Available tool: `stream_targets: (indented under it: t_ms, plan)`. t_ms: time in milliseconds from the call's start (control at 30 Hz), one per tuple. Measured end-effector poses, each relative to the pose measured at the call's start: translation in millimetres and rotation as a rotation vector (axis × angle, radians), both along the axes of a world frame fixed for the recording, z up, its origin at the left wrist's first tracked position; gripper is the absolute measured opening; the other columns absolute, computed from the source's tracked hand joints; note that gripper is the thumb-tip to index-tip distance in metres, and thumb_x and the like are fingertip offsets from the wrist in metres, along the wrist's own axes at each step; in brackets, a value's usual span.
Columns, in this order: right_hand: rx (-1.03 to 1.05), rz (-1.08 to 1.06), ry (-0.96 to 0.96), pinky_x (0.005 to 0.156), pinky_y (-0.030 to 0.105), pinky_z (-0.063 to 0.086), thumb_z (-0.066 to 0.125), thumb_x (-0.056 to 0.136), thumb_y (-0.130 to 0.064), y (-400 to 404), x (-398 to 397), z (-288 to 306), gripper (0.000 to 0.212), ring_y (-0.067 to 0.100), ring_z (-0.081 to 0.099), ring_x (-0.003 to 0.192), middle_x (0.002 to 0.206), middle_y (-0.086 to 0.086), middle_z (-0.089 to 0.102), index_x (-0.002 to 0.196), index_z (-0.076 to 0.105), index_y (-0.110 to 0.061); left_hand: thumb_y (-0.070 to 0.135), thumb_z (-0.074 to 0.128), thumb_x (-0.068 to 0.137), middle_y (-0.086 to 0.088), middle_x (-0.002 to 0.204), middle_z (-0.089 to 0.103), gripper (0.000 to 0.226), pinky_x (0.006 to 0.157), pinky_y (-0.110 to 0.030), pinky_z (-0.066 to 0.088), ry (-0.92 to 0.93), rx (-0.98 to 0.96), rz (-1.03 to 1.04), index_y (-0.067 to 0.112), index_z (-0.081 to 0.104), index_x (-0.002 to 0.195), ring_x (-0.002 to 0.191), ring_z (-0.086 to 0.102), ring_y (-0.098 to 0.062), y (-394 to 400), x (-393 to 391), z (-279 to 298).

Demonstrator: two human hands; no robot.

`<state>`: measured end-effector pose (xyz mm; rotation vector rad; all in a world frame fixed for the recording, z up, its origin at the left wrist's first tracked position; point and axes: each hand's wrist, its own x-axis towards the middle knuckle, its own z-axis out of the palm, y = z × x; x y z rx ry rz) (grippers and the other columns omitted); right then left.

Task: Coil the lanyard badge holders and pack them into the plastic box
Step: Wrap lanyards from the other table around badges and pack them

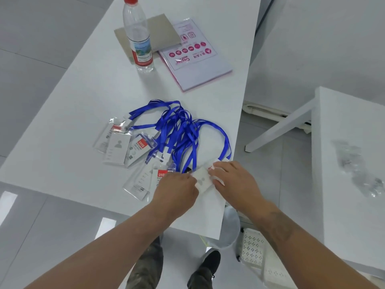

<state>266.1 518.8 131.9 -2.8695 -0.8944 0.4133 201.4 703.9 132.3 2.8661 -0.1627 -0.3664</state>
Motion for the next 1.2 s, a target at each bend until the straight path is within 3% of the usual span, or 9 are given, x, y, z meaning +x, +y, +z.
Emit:
stream_targets:
  t_ms: [100,167,233,467,567,733,900,1067,1200]
  plan:
    - [-0.047,0.07,0.069,0.096,0.033,0.049,0.059,0.091,-0.046,-1,8,0,0.043,0.016,0.049,0.125,0.141,-0.01,0.052,0.132,0.058,-0.032,0.041,0.047,0.095,0.004,0.102,0.071,0.032,0.093,-0.036,0.051,0.028,-0.078,-0.023,0.02,0.068,0.108,0.091,0.066,-0.018,6,3,-2]
    - [-0.085,0.128,0.109,0.096,0.035,0.05,0.063,0.086,-0.051,0,11,-1,0.056,0.018,0.045,0.129,0.149,-0.008,0.044,0.137,0.051,-0.033,0.061,0.049,0.089,0.006,0.134,0.058,0.057,0.11,-0.039,0.037,0.077,-0.06,-0.051,0.022,0.057,0.13,0.123,0.053,-0.019,8,1,-3]
    - [-0.104,0.174,0.095,0.09,0.037,0.053,0.067,0.083,-0.048,2,13,-3,0.056,0.021,0.049,0.125,0.148,-0.004,0.046,0.134,0.054,-0.031,0.065,0.052,0.084,0.007,0.146,0.046,0.068,0.115,-0.041,0.028,0.085,0.002,-0.082,0.023,0.05,0.137,0.134,0.042,-0.02,7,-4,-8]
    - [-0.02,0.232,0.001,0.068,0.037,0.056,0.078,0.074,-0.033,3,24,-11,0.033,0.023,0.061,0.095,0.11,-0.003,0.066,0.106,0.072,-0.028,0.051,0.077,0.058,0.003,0.12,0.066,0.06,0.093,-0.044,0.051,-0.027,0.011,-0.077,0.019,0.069,0.109,0.104,0.064,-0.022,9,-10,-22]
    - [-0.032,0.264,0.034,0.075,0.032,0.054,0.078,0.073,-0.039,2,25,-8,0.043,0.02,0.059,0.101,0.113,-0.004,0.064,0.113,0.067,-0.027,0.047,0.078,0.059,0.002,0.121,0.066,0.059,0.09,-0.043,0.052,-0.069,0.002,-0.088,0.018,0.068,0.111,0.103,0.065,-0.022,10,-13,-24]
    - [-0.015,0.237,0.057,0.085,0.031,0.052,0.071,0.078,-0.044,-1,26,-5,0.041,0.016,0.055,0.109,0.121,-0.008,0.061,0.117,0.065,-0.032,0.049,0.055,0.078,0.002,0.13,0.065,0.048,0.095,-0.038,0.051,-0.083,-0.045,-0.112,0.022,0.066,0.115,0.11,0.063,-0.019,15,-18,-20]
    - [0.102,0.22,0.045,0.086,0.029,0.049,0.049,0.089,-0.051,0,25,-1,0.035,0.013,0.056,0.106,0.117,-0.013,0.065,0.112,0.069,-0.034,0.035,0.047,0.087,0.004,0.108,0.074,0.035,0.086,-0.034,0.055,-0.217,-0.11,-0.074,0.019,0.071,0.107,0.096,0.069,-0.015,30,-12,-8]
    - [0.153,0.138,0.082,0.089,0.028,0.049,0.05,0.087,-0.045,13,28,11,0.032,0.006,0.054,0.104,0.111,-0.018,0.066,0.112,0.067,-0.034,0.023,0.086,0.069,0.004,0.076,0.074,0.03,0.057,-0.028,0.056,-0.213,-0.122,-0.095,0.018,0.073,0.095,0.062,0.068,-0.015,41,1,-2]
    - [0.164,0.076,0.178,0.09,0.025,0.047,0.056,0.086,-0.052,17,28,16,0.031,0.001,0.048,0.107,0.111,-0.023,0.063,0.113,0.064,-0.039,0.023,0.094,0.057,0.002,0.077,0.075,0.046,0.058,-0.028,0.058,-0.235,-0.159,-0.059,0.019,0.076,0.098,0.064,0.071,-0.016,49,11,1]
